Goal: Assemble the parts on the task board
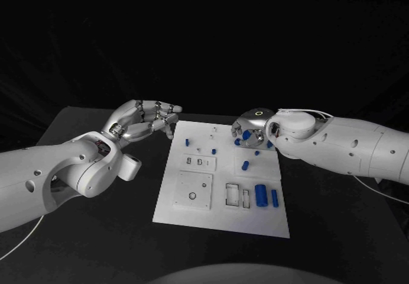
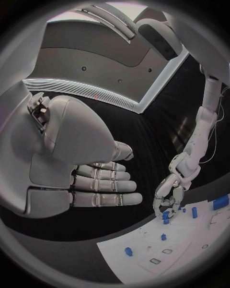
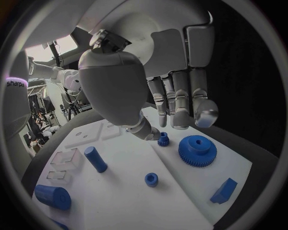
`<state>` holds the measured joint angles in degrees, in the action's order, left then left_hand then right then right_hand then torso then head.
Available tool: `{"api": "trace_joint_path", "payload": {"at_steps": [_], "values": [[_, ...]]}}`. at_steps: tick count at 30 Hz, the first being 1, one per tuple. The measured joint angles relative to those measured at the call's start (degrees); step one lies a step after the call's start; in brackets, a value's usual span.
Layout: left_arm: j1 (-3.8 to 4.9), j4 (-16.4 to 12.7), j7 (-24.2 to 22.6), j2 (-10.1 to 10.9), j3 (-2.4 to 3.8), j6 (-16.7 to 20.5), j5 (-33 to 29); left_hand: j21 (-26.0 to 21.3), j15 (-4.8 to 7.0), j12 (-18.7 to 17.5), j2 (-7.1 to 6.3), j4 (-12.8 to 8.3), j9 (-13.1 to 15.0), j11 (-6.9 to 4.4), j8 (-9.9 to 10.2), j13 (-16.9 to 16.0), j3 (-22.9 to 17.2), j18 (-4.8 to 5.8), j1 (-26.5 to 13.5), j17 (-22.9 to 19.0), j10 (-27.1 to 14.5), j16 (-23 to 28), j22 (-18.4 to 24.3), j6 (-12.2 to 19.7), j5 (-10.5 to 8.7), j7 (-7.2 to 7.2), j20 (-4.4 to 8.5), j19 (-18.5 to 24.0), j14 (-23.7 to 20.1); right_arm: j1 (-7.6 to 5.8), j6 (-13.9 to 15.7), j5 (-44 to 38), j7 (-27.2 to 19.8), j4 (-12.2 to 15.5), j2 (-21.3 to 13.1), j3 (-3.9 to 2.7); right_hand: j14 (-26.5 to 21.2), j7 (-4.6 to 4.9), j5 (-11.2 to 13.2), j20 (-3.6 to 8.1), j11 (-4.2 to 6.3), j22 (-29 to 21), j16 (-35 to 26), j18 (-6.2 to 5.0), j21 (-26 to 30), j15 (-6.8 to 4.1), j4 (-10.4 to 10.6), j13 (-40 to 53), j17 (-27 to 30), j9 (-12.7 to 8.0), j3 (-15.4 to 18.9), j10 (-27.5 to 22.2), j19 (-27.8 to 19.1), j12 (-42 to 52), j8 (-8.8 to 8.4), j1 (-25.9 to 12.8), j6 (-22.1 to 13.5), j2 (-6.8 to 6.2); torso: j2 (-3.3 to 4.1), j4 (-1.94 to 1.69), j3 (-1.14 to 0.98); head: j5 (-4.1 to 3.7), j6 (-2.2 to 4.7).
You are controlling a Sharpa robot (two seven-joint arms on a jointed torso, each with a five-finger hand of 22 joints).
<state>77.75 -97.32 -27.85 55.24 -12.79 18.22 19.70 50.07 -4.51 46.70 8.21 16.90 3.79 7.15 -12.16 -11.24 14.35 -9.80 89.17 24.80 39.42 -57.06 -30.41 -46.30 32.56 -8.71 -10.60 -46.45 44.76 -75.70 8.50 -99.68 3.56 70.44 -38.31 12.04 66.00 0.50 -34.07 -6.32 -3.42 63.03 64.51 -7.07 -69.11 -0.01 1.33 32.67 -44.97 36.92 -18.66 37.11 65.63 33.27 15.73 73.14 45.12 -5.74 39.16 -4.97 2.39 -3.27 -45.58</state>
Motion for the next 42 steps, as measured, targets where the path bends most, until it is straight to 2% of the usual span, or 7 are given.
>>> {"api": "trace_joint_path", "payload": {"at_steps": [19,21,26,32,36,39,42], "values": [[-0.03,-0.1,0.1,0.1,0.0,-0.4,0.0,-0.1,0.0,0.0,0.13,-0.2,0.0,0.0,0.0,0.0,-0.2,0.0,0.3,-0.2,0.0,0.3,0.0,-0.3,0.37,0.13,0.08,0.1,0.0,1.14,0.3,0.4,-1.4,-2.5,1.0,-0.01,0.0,0.0,0.5,-0.02,0.44,1.2,0.6,0.0,-0.4,0.0,-0.6,0.7,-0.6,1.7,-0.6,0.8,0.4,0.6,0.4,-0.1,0.0,0.54,-0.16,0.0,0.02,0.32,-0.53],[-0.03,-0.1,0.2,0.1,0.0,-0.5,0.0,-0.3,0.0,0.0,0.0,-0.2,0.0,0.0,0.0,0.0,-0.1,0.0,0.5,-0.3,0.0,0.3,0.0,-0.5,0.37,-0.06,0.02,0.1,0.0,1.24,0.3,0.4,-1.5,-2.8,1.1,-0.01,0.2,0.23,0.5,-0.02,0.47,1.4,0.6,0.0,-0.6,-0.22,-0.7,0.9,-0.7,2.1,-0.7,1.2,0.4,0.6,0.67,0.2,0.5,0.83,-0.18,0.01,0.02,0.31,-0.56],[-0.03,0.0,0.2,0.0,-0.01,-0.7,0.0,-0.3,0.0,0.0,-0.14,-0.1,0.0,0.0,0.0,0.1,-0.2,0.0,0.6,-0.4,0.0,0.3,0.1,-0.5,0.6,-0.06,-0.12,0.3,0.0,1.52,0.1,0.4,-1.7,-3.5,1.5,-0.01,0.2,0.15,0.8,-0.13,0.75,1.9,0.9,0.0,-0.6,-0.22,-0.7,1.1,-0.8,2.7,-1.0,2.2,0.5,0.8,0.89,0.0,1.1,1.08,-0.21,0.01,0.02,0.24,-0.42],[-0.04,0.0,0.2,0.0,-0.01,-0.9,0.0,-0.3,0.0,0.0,-0.25,-0.1,0.0,0.0,0.0,0.1,-0.5,0.0,0.7,-0.5,0.0,0.5,0.1,-0.5,0.86,-0.06,-0.12,0.3,0.0,1.73,0.2,0.6,-2.0,-4.2,1.9,-0.08,0.6,0.51,1.5,0.17,1.26,2.6,1.2,-0.01,-1.2,-0.63,-1.1,1.3,-1.2,3.3,-1.4,3.2,1.0,1.1,1.11,0.3,2.2,1.36,-0.27,0.0,0.04,0.47,-0.15],[-0.04,0.0,0.2,-0.1,-0.01,-1.0,0.0,-0.4,0.0,0.0,-0.45,-0.1,0.0,0.0,0.0,0.2,-0.5,0.0,0.9,-0.6,0.0,0.5,0.1,-0.5,0.86,-0.06,-0.12,0.3,0.0,1.81,0.4,0.8,-2.4,-4.5,2.0,-0.1,0.8,0.34,2.0,-0.03,1.34,2.9,1.4,-0.01,-1.3,-0.83,-1.2,1.4,-1.3,3.6,-1.5,3.7,1.2,1.1,1.1,0.4,2.4,1.44,-0.3,-0.01,0.06,0.5,-0.13],[-0.04,0.0,0.2,-0.1,-0.01,-1.0,0.0,-0.6,0.0,-0.3,-0.08,-0.2,0.0,0.0,0.0,0.2,-0.8,0.0,1.3,-0.6,0.0,0.6,0.1,-0.5,1.1,-0.06,-0.12,0.3,0.0,1.85,0.6,0.9,-2.6,-4.7,2.1,-0.11,1.3,1.0,2.4,0.18,1.96,3.4,1.4,-0.01,-1.5,-1.26,-1.4,1.6,-1.4,4.1,-1.7,5.0,1.4,1.3,1.15,0.6,3.4,1.6,-0.31,-0.02,0.05,0.51,-0.18],[-0.05,0.0,0.2,-0.1,-0.01,-1.0,0.0,-0.6,0.0,-0.3,-0.3,-0.2,0.0,0.0,0.0,0.2,-0.8,0.0,1.5,-0.7,0.0,0.7,0.1,-0.5,1.1,-0.06,-0.12,0.3,0.0,1.87,0.9,1.1,-2.9,-4.8,2.1,-0.13,1.5,1.71,2.5,0.1,2.57,3.9,1.6,-0.01,-1.7,-1.53,-1.4,1.6,-1.6,4.8,-1.8,6.0,1.9,1.3,1.81,0.8,4.3,1.86,-0.32,-0.03,0.08,0.54,-0.21]]}}
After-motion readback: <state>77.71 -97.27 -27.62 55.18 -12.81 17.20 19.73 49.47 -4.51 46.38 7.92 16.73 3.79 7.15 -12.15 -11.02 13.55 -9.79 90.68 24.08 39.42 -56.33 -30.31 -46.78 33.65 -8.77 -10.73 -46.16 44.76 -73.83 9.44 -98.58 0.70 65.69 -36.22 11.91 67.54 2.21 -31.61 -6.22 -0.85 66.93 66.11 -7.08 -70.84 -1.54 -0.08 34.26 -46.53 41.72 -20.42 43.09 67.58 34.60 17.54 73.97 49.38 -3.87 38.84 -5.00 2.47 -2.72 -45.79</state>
